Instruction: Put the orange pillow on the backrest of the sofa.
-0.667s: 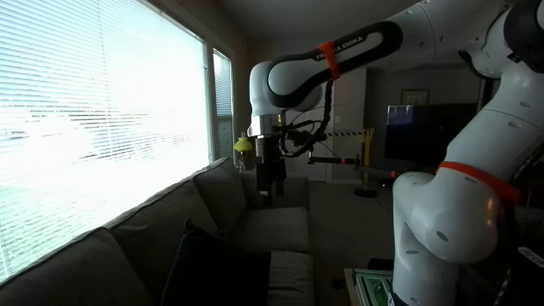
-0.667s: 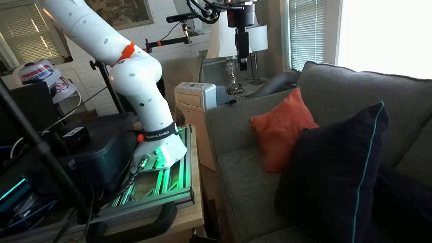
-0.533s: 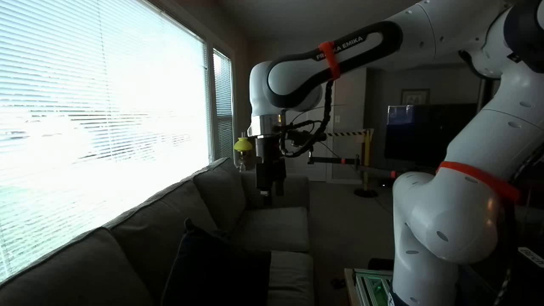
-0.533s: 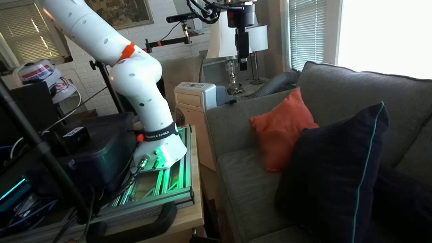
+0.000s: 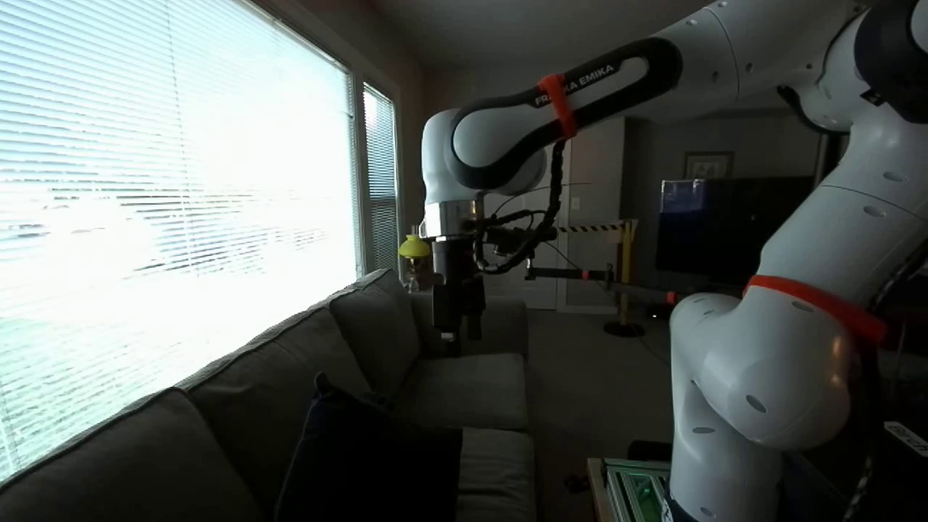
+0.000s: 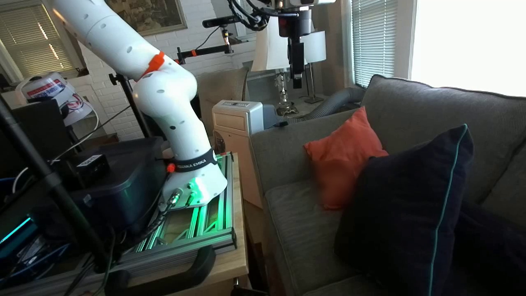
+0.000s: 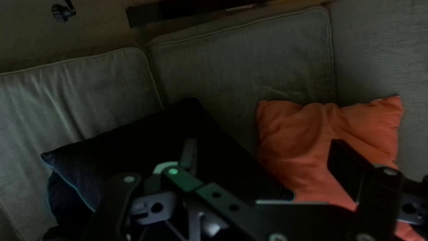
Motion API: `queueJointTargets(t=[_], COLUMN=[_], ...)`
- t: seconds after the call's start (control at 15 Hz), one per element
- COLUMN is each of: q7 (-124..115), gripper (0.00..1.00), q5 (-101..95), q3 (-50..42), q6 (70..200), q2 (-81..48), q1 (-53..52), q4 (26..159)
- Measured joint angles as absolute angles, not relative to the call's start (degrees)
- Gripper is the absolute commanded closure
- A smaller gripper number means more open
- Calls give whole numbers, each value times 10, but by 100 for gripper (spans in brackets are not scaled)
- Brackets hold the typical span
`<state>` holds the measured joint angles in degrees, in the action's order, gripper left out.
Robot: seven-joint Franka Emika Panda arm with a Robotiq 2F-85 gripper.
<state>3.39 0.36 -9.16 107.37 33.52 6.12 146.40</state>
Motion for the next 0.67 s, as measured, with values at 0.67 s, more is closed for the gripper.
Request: queueJointTargets(t=[0.67], q7=[229], gripper=[0], q5=[179], q3=[-70], q6=[1389], q2=[181], q1=[-88], q4=[1511])
